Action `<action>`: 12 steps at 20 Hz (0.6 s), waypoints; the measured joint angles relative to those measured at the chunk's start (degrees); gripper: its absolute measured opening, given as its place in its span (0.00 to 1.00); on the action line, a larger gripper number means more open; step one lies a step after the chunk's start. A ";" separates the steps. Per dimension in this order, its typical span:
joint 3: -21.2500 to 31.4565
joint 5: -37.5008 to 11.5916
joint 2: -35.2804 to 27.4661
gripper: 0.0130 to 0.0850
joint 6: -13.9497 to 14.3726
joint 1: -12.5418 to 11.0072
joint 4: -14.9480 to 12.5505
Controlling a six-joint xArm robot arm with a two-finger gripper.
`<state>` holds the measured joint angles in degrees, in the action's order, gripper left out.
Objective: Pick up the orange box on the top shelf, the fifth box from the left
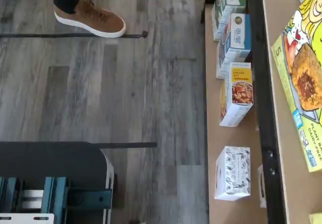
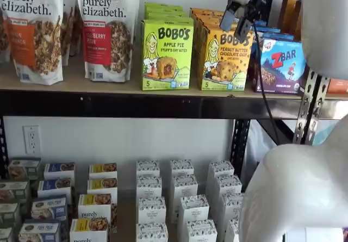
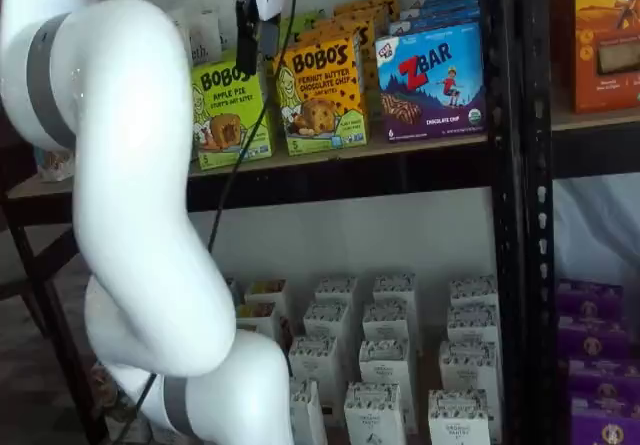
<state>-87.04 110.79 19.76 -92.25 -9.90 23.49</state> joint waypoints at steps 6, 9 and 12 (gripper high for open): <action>1.34 -2.55 1.61 1.00 -0.18 -0.30 0.09; 1.51 -2.85 1.83 1.00 -0.24 -0.34 -0.05; 1.68 -3.05 1.95 1.00 -0.37 -0.34 -0.31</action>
<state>-85.36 107.74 21.70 -92.63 -10.24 23.18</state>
